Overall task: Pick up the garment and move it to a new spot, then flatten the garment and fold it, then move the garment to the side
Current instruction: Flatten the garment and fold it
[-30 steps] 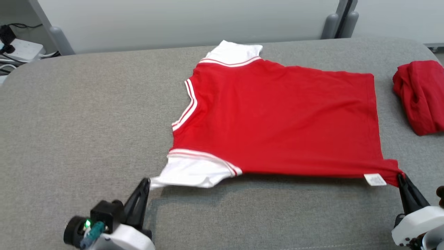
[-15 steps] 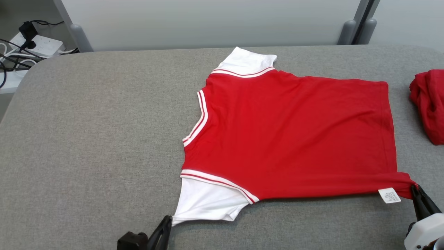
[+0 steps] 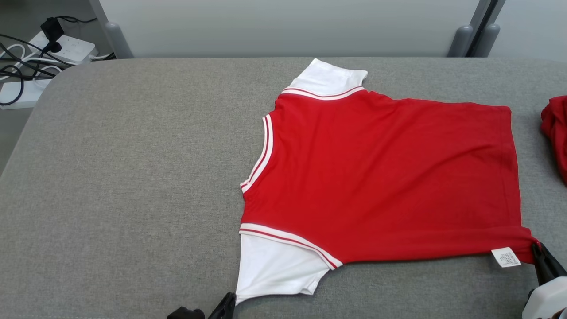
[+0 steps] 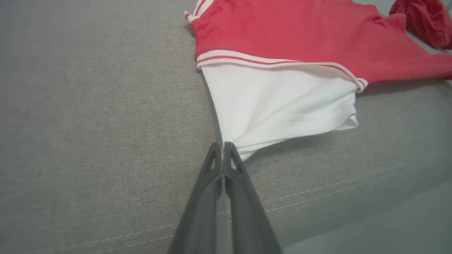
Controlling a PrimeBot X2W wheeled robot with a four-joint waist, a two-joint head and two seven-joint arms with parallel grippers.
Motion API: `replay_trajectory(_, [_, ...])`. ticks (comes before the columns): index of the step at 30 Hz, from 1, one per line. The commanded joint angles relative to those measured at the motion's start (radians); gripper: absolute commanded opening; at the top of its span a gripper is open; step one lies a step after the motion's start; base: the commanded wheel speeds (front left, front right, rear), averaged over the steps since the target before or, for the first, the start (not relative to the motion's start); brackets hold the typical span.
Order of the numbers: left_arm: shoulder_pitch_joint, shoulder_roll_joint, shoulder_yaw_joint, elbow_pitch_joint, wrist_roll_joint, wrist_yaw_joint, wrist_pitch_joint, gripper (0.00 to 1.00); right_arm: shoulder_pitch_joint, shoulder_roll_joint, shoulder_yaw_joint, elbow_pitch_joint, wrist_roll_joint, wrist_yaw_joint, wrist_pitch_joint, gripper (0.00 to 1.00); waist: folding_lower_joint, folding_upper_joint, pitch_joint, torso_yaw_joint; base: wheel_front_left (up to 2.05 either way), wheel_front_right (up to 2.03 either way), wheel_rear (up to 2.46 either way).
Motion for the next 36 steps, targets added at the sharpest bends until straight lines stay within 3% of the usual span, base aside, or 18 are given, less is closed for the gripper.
replay_trajectory(1, [-0.019, 0.000, 0.030, -0.003, -0.008, 0.005, -0.001, 0.00, -0.019, -0.033, 0.016, -0.004, -0.003, 0.000, -0.011, 0.28, 0.0000, 0.0000, -0.002, -0.001, 0.00, 0.00, 0.00])
replay_trajectory(2, [-0.024, -0.002, 0.028, 0.008, -0.009, 0.005, -0.004, 0.00, -0.019, -0.031, 0.017, 0.000, -0.002, 0.000, -0.011, 0.39, 0.0000, 0.0000, -0.003, -0.002, 0.00, 0.00, 0.00])
replay_trajectory(3, [-0.029, -0.005, 0.027, 0.018, -0.010, 0.006, -0.007, 0.00, -0.018, -0.029, 0.019, 0.002, -0.002, 0.000, -0.011, 0.94, 0.0000, 0.0000, -0.005, -0.003, 0.00, 0.00, 0.00])
replay_trajectory(4, [-0.035, -0.009, 0.025, 0.028, -0.011, 0.008, -0.010, 0.00, -0.019, -0.027, 0.016, 0.000, 0.000, 0.000, -0.011, 1.00, 0.0000, 0.0000, -0.007, -0.006, 0.00, 0.00, 0.00])
replay_trajectory(6, [-0.046, -0.014, 0.021, 0.043, -0.013, 0.009, -0.017, 0.00, -0.017, -0.026, 0.011, -0.006, 0.002, 0.000, -0.011, 1.00, 0.0000, 0.0000, -0.015, -0.012, 0.00, 0.00, 0.00])
replay_trajectory(7, [-0.052, -0.018, 0.018, 0.056, -0.015, 0.013, -0.020, 0.05, -0.012, -0.022, -0.001, -0.021, 0.004, 0.000, -0.011, 1.00, 0.0000, 0.0000, -0.026, -0.020, 0.00, 0.00, 0.00])
replay_trajectory(8, [-0.056, -0.020, 0.022, 0.064, -0.018, 0.021, -0.022, 0.99, -0.005, -0.019, -0.013, -0.047, 0.006, 0.000, -0.011, 1.00, 0.0000, 0.0000, -0.038, -0.029, 0.00, 0.00, 0.00])
replay_trajectory(17, [-0.048, -0.014, 0.087, -0.018, -0.042, 0.093, -0.046, 1.00, 0.040, 0.014, 0.001, -0.214, 0.035, 0.000, -0.011, 1.00, 0.0000, 0.0000, -0.093, -0.056, 0.00, 0.00, 0.00])
replay_trajectory(27, [-0.026, -0.021, 0.178, -0.186, -0.089, 0.128, -0.073, 1.00, 0.102, 0.046, 0.054, -0.406, 0.080, 0.000, -0.011, 1.00, 0.0000, 0.0000, -0.142, -0.056, 0.00, 0.00, 0.00])
replay_trajectory(31, [-0.003, -0.036, 0.228, -0.302, -0.082, 0.134, -0.077, 1.00, 0.138, 0.062, 0.058, -0.494, 0.091, 0.000, -0.011, 1.00, 0.0000, 0.0000, -0.162, -0.062, 0.00, 0.00, 0.00])
replay_trajectory(36, [0.051, -0.051, 0.262, -0.418, -0.054, 0.105, -0.078, 1.00, 0.189, 0.075, 0.069, -0.569, 0.108, 0.000, -0.011, 1.00, 0.0000, 0.0000, -0.180, -0.072, 0.00, 0.00, 0.00])
